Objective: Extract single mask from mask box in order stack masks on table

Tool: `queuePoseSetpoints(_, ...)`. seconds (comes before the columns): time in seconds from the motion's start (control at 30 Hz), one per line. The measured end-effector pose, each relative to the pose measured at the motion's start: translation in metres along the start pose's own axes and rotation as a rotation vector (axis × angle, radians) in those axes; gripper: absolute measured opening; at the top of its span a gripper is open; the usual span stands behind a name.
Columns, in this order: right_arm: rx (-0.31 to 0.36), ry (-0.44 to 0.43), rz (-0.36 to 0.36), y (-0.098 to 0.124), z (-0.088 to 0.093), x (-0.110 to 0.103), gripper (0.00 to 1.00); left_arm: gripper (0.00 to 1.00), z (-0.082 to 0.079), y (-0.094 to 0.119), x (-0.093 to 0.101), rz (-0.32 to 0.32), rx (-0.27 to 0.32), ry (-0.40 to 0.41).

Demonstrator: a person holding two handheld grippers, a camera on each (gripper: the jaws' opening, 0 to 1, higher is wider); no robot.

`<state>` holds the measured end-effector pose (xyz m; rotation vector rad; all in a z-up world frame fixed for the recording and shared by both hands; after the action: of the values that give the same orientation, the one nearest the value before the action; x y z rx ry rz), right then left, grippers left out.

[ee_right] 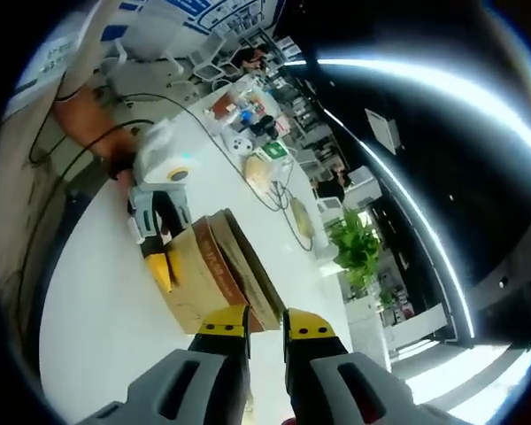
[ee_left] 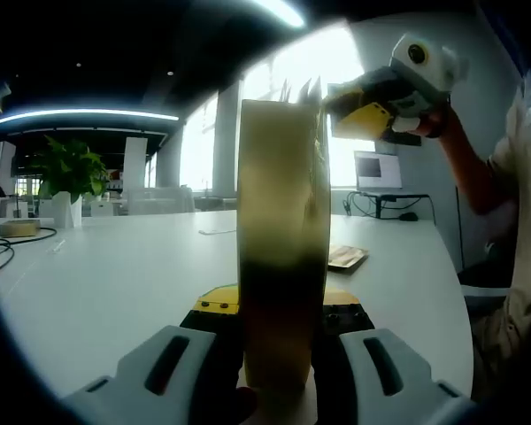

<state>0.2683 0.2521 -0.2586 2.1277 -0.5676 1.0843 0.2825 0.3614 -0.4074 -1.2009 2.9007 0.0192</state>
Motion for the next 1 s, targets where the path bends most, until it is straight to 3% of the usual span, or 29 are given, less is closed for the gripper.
queuePoseSetpoints(0.33, 0.011, 0.051, -0.049, -0.011, -0.011, -0.005, 0.10, 0.19, 0.000, 0.000, 0.000, 0.000, 0.000, 0.002)
queuePoseSetpoints(1.0, 0.003, 0.121, -0.134, -0.027, -0.015, -0.014, 0.10, 0.19, 0.000, 0.000, 0.000, 0.001, 0.000, 0.003)
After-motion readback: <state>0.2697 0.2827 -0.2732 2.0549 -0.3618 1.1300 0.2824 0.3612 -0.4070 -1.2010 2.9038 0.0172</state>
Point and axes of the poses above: the point that each gripper's makers call its tool centre point, and the gripper's own axes: y roughly backward along the fingers, x roughly to its right, z roughly out of its underside, the point moved 4 cm from there along y, roughly backward along the fingers
